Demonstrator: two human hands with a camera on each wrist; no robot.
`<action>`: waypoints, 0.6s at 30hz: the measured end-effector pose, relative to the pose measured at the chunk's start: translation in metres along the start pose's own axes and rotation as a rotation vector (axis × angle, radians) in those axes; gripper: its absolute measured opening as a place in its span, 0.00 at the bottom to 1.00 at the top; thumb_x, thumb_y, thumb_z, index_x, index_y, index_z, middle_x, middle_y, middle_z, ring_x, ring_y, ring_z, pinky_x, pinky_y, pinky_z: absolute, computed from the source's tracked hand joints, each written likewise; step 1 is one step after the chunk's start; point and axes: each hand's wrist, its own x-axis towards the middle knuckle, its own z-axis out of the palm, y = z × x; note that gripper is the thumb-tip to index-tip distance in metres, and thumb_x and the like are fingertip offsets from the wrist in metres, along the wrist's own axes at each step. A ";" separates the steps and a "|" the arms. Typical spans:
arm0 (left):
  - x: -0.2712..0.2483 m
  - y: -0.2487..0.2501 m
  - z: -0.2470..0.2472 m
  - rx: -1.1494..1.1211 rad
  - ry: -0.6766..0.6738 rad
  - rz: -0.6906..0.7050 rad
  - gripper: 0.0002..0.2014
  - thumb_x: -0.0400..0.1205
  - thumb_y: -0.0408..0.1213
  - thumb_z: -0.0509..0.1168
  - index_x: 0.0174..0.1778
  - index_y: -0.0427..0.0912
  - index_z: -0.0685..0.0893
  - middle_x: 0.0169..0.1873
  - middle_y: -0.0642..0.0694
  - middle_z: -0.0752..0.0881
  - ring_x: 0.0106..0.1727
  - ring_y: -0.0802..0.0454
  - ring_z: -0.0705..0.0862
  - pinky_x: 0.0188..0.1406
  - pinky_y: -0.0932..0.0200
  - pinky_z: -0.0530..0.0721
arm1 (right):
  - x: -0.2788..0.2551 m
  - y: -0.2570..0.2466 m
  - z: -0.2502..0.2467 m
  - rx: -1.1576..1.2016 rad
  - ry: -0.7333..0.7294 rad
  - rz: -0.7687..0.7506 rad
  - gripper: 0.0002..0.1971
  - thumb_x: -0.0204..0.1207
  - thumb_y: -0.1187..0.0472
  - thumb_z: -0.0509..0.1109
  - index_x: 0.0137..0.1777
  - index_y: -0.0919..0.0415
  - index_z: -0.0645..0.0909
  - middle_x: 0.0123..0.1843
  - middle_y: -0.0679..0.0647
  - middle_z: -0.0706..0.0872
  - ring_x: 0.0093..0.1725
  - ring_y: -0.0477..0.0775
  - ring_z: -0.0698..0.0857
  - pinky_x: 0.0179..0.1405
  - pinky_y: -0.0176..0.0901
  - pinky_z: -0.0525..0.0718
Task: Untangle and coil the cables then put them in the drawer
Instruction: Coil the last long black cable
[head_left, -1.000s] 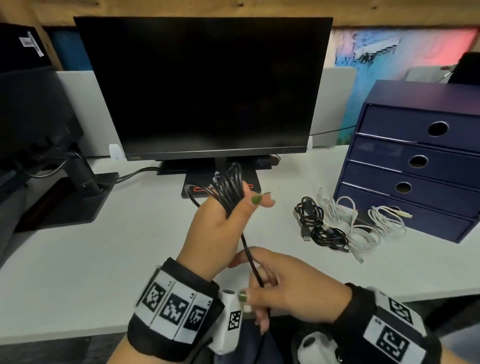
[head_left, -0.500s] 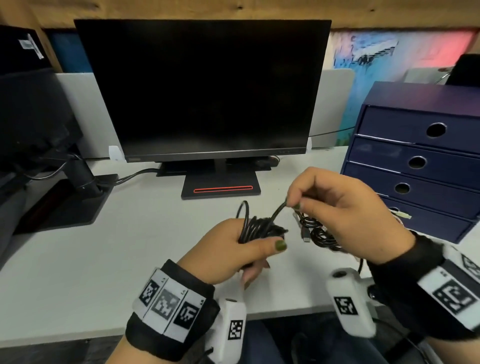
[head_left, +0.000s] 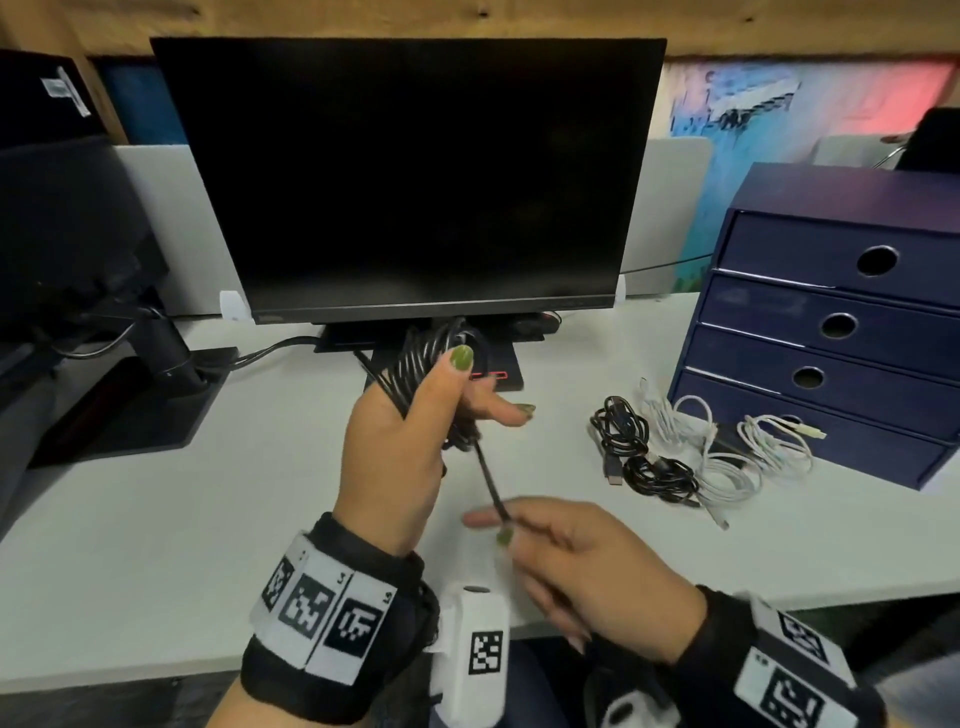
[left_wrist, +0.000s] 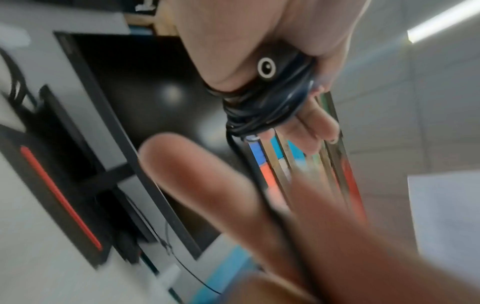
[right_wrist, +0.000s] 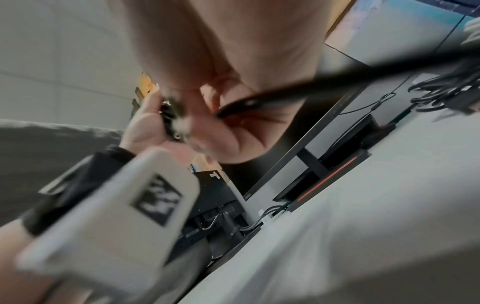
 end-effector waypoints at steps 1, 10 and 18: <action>0.001 -0.001 -0.003 0.107 0.022 0.017 0.21 0.82 0.51 0.61 0.23 0.54 0.86 0.29 0.49 0.91 0.45 0.57 0.89 0.36 0.65 0.81 | -0.003 0.000 0.001 -0.054 -0.017 0.014 0.13 0.85 0.64 0.60 0.64 0.57 0.81 0.20 0.49 0.70 0.15 0.41 0.66 0.17 0.31 0.67; -0.002 -0.014 0.002 0.473 -0.300 -0.176 0.10 0.78 0.47 0.69 0.35 0.47 0.86 0.28 0.53 0.90 0.31 0.64 0.84 0.37 0.68 0.80 | -0.020 -0.042 -0.033 -0.764 0.272 -0.215 0.08 0.75 0.59 0.71 0.46 0.42 0.84 0.28 0.45 0.80 0.28 0.43 0.76 0.29 0.30 0.72; -0.010 -0.002 0.008 0.488 -0.745 -0.279 0.20 0.65 0.51 0.77 0.31 0.37 0.82 0.21 0.38 0.83 0.24 0.53 0.81 0.37 0.60 0.82 | -0.011 -0.055 -0.045 -0.494 0.318 -0.288 0.16 0.67 0.72 0.67 0.44 0.46 0.77 0.29 0.51 0.76 0.28 0.45 0.73 0.32 0.35 0.73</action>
